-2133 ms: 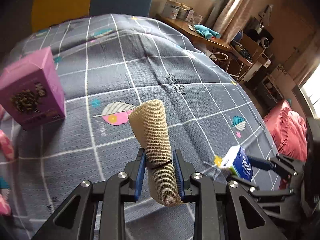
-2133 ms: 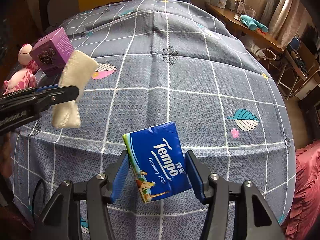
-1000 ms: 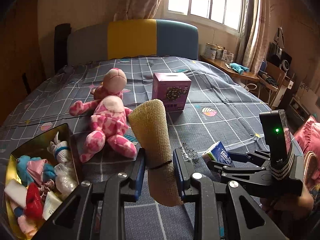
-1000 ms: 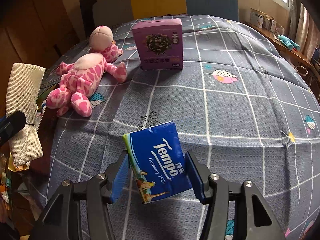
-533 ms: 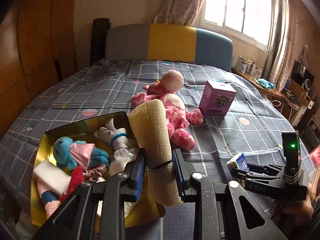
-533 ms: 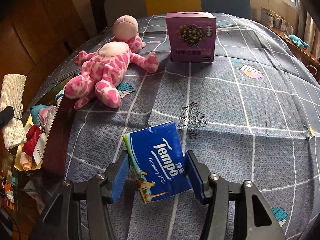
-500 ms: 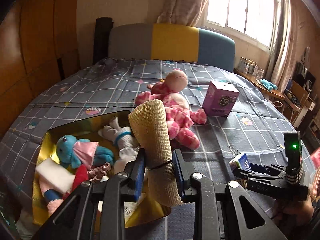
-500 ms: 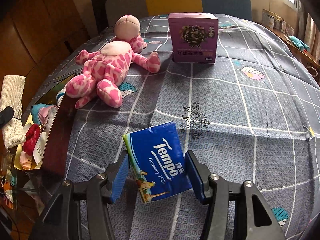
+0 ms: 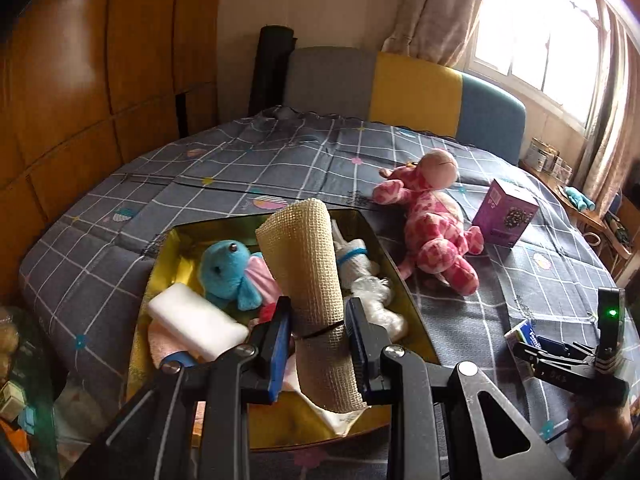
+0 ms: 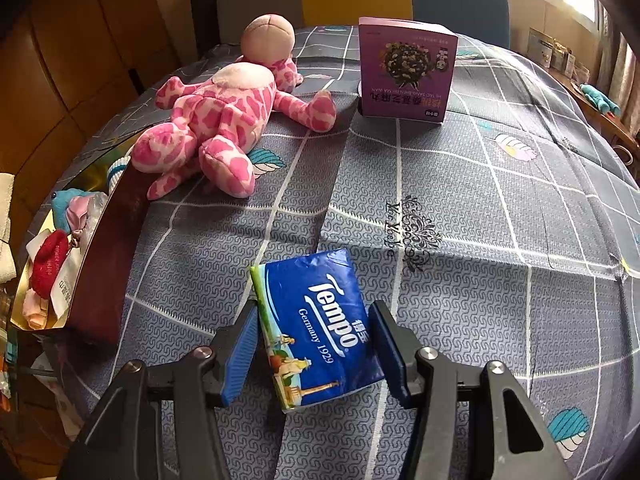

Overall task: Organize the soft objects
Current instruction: 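Carry the beige rolled cloth into the gold tray and open the left tool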

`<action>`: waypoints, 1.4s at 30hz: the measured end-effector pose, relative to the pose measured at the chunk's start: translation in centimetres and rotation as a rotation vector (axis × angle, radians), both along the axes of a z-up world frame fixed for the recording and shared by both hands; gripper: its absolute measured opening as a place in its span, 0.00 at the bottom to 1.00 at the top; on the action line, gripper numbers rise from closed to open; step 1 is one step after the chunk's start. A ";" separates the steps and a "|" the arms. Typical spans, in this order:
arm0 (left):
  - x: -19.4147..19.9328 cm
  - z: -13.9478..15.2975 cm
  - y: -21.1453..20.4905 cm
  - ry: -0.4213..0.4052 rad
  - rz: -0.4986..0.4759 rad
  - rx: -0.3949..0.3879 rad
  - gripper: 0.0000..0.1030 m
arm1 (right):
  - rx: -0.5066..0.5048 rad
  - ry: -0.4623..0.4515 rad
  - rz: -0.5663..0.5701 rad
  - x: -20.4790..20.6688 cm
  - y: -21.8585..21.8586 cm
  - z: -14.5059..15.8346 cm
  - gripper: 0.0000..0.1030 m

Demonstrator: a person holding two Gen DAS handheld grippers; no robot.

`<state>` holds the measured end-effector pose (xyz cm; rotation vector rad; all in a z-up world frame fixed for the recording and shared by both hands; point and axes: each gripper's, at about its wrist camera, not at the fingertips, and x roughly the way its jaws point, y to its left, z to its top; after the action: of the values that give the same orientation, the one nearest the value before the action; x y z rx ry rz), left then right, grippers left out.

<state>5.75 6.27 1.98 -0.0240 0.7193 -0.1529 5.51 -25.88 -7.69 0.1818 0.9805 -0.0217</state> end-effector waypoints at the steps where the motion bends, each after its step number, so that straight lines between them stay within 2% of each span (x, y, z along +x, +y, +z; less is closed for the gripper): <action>1: -0.2 -0.1 0.5 0.002 0.010 0.000 0.27 | -0.002 0.000 0.000 0.0 0.0 0.0 0.54; 10: -0.6 -1.0 4.0 0.011 0.087 0.013 0.27 | -0.024 -0.005 0.004 0.2 0.1 -0.1 0.54; 14: -0.7 -1.4 5.4 0.024 0.112 -0.005 0.27 | -0.028 -0.009 0.002 0.2 0.1 -0.1 0.54; 20: -0.9 -2.0 8.2 0.040 0.162 -0.085 0.27 | -0.031 -0.018 -0.002 -0.1 0.1 -0.1 0.54; 26: -1.3 -1.5 10.7 0.038 0.174 -0.199 0.27 | -0.025 -0.029 -0.003 -0.2 0.1 -0.1 0.54; 34: 0.6 -1.7 8.1 0.092 0.080 -0.262 0.27 | -0.013 -0.038 -0.001 -0.5 0.1 0.0 0.54; 39: 3.7 -3.3 6.9 0.190 0.082 -0.329 0.27 | -0.009 -0.039 0.004 -0.5 0.0 -0.1 0.54; 42: 5.9 -4.8 6.3 0.221 0.094 -0.318 0.29 | -0.011 -0.039 0.004 -0.5 0.0 -0.1 0.54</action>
<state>11.64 12.60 -2.85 -0.3826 0.9071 -0.1747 5.02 -25.93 -7.76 0.1695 0.9414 -0.0195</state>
